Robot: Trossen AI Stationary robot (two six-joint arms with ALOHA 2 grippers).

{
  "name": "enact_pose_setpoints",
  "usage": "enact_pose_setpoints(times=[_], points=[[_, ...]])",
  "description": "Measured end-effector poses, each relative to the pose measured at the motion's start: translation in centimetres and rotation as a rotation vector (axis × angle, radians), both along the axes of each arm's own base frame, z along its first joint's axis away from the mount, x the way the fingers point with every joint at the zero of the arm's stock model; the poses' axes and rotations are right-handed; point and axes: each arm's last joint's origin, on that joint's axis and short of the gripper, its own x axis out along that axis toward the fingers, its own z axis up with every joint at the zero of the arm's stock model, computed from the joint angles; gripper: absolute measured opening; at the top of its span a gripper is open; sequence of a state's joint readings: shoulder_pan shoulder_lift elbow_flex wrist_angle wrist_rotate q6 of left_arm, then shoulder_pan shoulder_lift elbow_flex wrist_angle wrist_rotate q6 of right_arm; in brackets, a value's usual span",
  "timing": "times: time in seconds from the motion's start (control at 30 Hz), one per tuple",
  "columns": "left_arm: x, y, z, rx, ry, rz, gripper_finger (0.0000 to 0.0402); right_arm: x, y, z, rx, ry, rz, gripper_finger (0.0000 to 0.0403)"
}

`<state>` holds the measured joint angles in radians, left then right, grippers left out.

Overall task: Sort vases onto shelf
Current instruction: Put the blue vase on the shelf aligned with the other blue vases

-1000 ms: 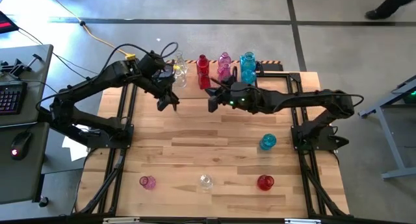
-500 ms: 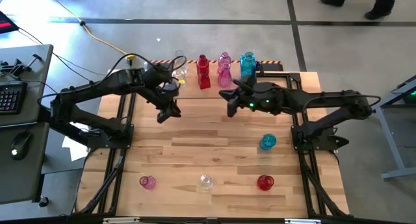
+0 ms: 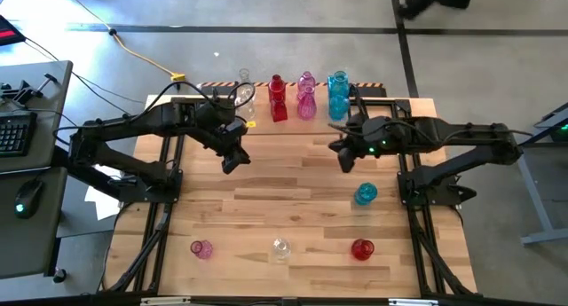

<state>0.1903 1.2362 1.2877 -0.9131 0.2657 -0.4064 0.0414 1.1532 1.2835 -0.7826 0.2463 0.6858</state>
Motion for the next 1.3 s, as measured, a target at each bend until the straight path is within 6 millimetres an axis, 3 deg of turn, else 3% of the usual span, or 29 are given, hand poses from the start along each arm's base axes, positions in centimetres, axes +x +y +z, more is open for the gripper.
enact_pose_setpoints(times=[0.3, 0.53, 0.77, 1.3], points=[[0.1, -0.4, 0.0, -0.013, 0.029, 0.162, 0.0099, -3.2, 0.2, -2.0, 0.156, 0.332, 0.008, 0.0086], [0.2, -1.0, -0.1, -0.012, 0.038, 0.242, 0.0099, -4.9, 0.3, -3.2, 0.21, 0.548, 0.018, 0.0099], [0.3, -1.7, -0.1, -0.008, 0.041, 0.286, 0.0099, -5.3, 0.7, -4.6, 0.206, 0.642, 0.031, 0.0099], [0.4, -2.6, -0.1, -0.001, 0.04, 0.295, 0.0099, -5.7, 2.4, -10.3, 0.232, 0.783, -0.015, 0.0099]])
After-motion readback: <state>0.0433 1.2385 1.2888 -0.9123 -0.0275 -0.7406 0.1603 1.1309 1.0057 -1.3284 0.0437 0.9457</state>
